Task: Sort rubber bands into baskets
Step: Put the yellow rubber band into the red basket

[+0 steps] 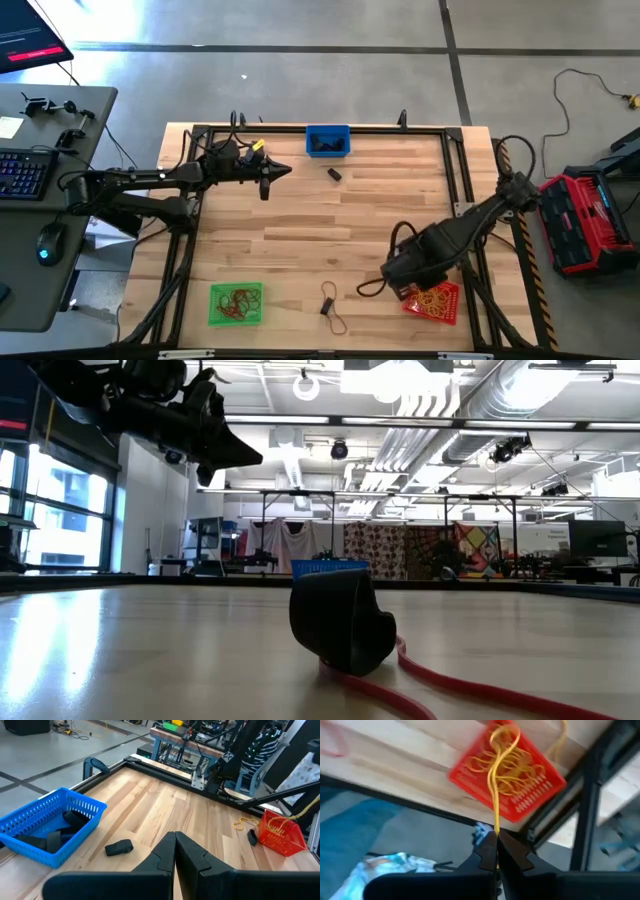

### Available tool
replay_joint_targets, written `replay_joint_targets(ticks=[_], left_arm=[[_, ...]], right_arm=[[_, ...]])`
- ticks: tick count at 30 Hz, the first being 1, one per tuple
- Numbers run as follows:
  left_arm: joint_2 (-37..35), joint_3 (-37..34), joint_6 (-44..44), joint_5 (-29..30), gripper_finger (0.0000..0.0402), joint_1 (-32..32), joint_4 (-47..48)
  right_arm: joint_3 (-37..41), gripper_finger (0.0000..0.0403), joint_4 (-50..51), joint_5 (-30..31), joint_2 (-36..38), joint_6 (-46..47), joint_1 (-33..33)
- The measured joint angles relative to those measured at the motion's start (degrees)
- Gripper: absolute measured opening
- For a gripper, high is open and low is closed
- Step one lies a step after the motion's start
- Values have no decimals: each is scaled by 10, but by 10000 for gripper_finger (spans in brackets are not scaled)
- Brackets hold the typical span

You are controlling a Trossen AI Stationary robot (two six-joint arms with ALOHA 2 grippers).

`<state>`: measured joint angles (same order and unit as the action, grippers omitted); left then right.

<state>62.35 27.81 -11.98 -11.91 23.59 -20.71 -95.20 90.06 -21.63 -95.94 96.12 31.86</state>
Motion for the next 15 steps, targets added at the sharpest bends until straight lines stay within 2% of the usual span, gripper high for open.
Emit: replay_joint_targets(ticks=[7,15], left_arm=[[0,0,2,0,0,0,-1],[0,0,2,1,0,0,-1]], right_arm=[[77,0,-25,-50,7,3,25],[199,0,-119,-43,53,20,32]])
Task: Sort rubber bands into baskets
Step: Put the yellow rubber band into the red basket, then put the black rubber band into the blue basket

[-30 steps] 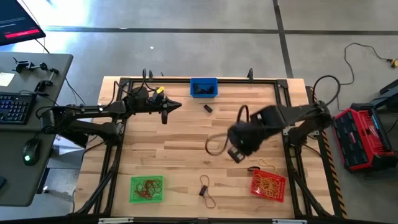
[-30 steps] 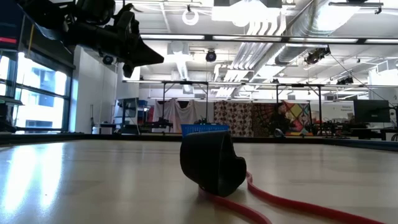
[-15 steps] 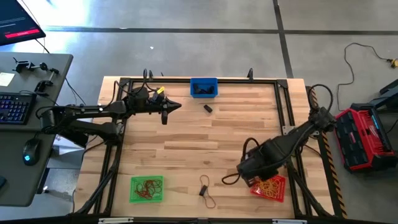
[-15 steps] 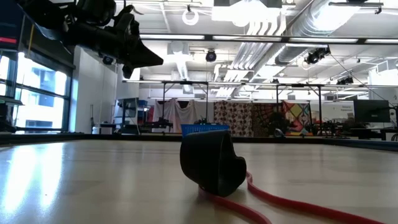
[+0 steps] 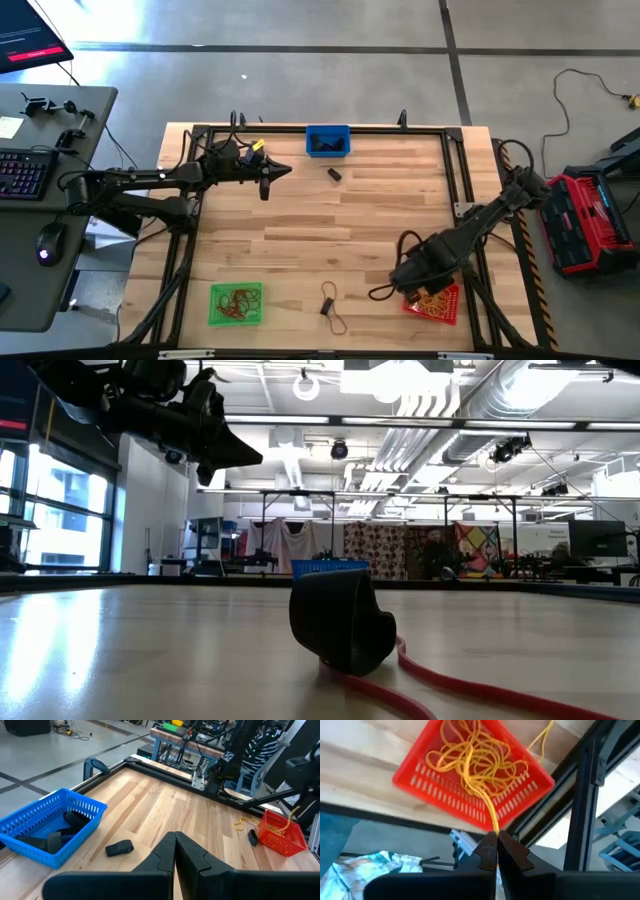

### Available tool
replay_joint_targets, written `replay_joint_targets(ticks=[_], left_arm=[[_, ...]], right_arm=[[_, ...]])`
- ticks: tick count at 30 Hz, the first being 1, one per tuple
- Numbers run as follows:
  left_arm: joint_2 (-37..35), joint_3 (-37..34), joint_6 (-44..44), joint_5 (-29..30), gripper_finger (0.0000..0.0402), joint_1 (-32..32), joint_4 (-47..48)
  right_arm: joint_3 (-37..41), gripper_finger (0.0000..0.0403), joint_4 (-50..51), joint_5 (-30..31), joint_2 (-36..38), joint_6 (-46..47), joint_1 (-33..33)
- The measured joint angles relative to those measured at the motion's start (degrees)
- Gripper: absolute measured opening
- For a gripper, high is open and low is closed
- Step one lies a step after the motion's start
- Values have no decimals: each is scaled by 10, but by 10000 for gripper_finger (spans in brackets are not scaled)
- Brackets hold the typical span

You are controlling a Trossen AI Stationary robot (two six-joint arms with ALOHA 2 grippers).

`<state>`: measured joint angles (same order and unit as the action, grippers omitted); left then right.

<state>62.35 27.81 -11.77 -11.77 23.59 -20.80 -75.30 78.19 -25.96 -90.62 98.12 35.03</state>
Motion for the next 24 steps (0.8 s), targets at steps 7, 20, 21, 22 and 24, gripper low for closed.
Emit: replay_joint_targets(ticks=[7,20,21,22,24], left_arm=[[0,0,0,3,0,0,0],[0,0,0,11,0,0,0],[0,0,0,11,0,0,0],[0,0,0,11,0,0,0],[0,0,0,11,0,0,0]], right_arm=[[111,0,-156,-9,29,-5,0],[139,135,-198,-30,30,-60,-2],[139,147,-198,-36,30,-69,-3],[139,157,-198,-44,30,-77,-4],[135,172,-186,-44,30,-93,-8]])
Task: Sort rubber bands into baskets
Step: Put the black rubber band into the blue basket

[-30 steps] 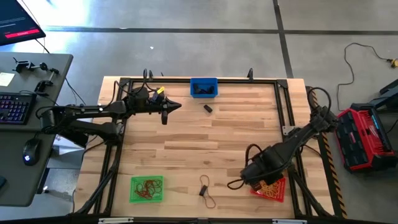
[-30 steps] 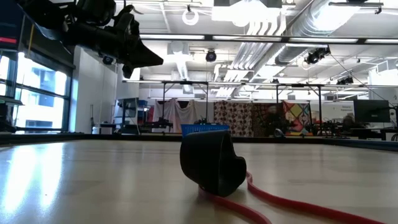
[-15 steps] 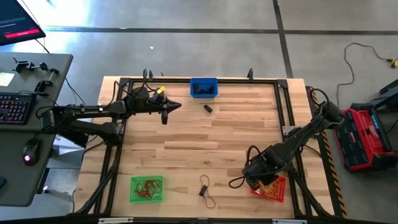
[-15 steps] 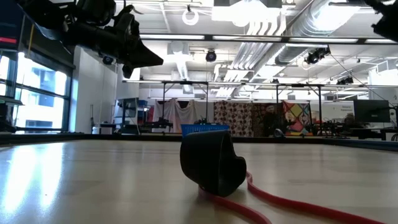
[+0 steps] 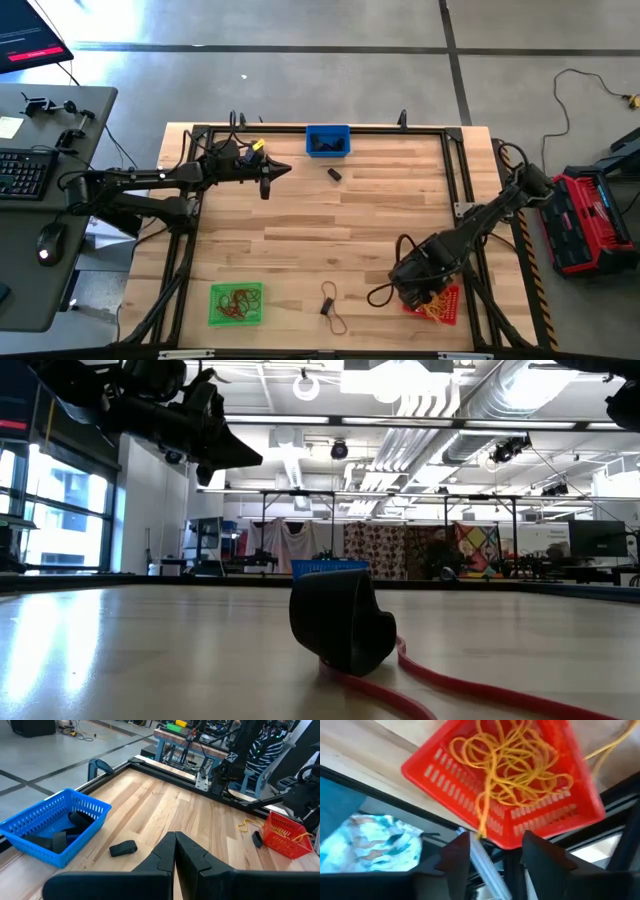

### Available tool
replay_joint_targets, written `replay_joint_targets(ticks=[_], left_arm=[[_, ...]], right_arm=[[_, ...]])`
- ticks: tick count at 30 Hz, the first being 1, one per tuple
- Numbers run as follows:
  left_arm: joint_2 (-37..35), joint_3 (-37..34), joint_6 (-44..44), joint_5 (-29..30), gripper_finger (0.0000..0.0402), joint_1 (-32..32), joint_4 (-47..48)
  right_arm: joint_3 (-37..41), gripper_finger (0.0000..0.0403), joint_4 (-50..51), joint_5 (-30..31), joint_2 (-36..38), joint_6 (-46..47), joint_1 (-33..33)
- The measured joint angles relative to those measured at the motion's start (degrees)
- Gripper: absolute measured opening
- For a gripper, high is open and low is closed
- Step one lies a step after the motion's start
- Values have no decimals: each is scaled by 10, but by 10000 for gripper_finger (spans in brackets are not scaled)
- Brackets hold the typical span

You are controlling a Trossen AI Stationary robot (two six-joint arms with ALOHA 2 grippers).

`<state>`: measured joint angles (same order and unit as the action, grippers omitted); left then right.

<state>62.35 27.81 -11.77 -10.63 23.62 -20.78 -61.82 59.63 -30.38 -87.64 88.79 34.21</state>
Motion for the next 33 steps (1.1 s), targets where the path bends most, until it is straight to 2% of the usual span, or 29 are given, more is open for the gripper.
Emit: replay_joint_targets(ticks=[8,17,24,33], left_arm=[[0,0,0,23,0,0,4],[0,0,18,40,0,0,21],[0,0,17,60,0,0,21],[0,0,15,60,0,0,21]], right_arm=[[-52,181,45,99,0,-121,-59],[-59,181,73,198,-23,-356,-151],[-59,181,76,207,-70,-516,-185],[-59,181,58,202,-112,-565,-160]])
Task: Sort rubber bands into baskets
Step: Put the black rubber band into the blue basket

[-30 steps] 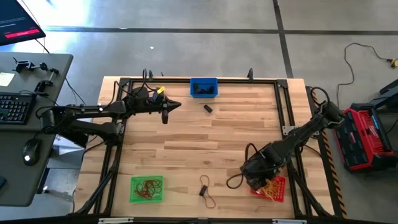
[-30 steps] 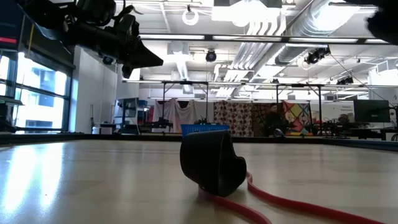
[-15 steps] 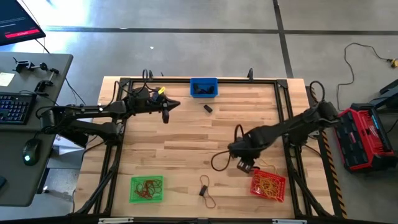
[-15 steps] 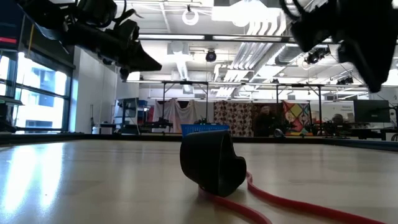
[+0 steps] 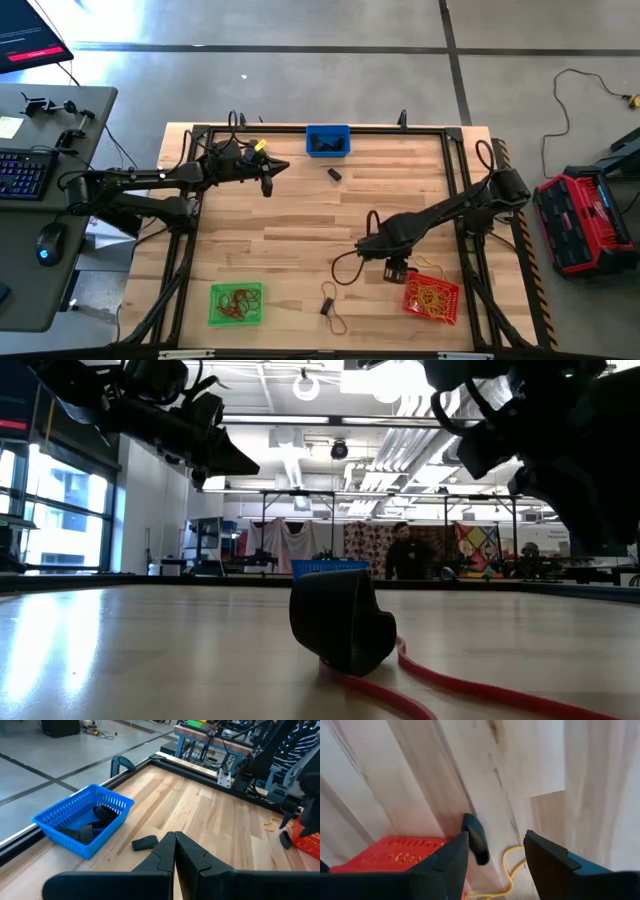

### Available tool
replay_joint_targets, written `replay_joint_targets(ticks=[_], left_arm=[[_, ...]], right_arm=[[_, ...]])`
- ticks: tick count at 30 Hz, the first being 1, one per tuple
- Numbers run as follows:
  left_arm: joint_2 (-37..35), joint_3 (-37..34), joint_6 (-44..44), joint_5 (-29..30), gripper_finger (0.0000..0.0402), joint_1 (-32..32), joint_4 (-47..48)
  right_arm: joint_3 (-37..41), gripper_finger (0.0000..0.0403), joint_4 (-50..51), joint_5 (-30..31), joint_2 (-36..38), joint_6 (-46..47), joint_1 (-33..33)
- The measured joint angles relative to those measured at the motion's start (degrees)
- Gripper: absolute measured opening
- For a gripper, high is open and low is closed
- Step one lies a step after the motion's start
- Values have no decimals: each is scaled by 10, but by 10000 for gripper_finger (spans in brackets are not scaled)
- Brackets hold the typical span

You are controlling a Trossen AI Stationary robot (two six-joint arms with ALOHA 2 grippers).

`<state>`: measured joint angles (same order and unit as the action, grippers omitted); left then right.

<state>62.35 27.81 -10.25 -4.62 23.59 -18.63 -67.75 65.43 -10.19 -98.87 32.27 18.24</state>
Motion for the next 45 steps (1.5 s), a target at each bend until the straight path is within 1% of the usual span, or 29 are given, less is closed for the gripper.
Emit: replay_joint_targets(ticks=[6,9,12,16,20,25,27,29,36,37,38,41,45], left_arm=[[0,0,-1,0,0,0,0],[0,0,-1,-1,0,0,0],[0,0,-1,-1,0,0,0],[0,0,-1,-1,0,0,0],[0,0,-2,-1,0,0,0],[0,0,-2,-1,0,0,0],[0,0,-2,-1,0,0,0],[0,0,-2,-1,0,0,0],[0,0,-1,-1,0,0,0],[0,0,-1,-1,0,0,0],[0,0,-1,-1,0,0,0],[0,0,-1,-1,0,0,0],[0,0,-1,-1,0,0,0]], right_arm=[[3,181,-18,-19,-16,-16,22],[24,181,-52,-36,-17,-15,33],[43,181,-67,-36,-17,-13,40],[65,181,-71,-35,-17,-9,40],[87,181,-99,-53,-17,-19,41],[97,179,-110,-55,-17,-28,40],[98,168,-118,-58,-17,-28,41],[98,146,-127,-59,-17,-35,41],[98,26,-156,-65,-17,-41,41],[98,13,-157,-65,-17,-40,41],[98,7,-159,-65,-17,-40,41],[98,12,-160,-65,-17,-39,41],[92,3,-156,-63,-10,-38,39]])
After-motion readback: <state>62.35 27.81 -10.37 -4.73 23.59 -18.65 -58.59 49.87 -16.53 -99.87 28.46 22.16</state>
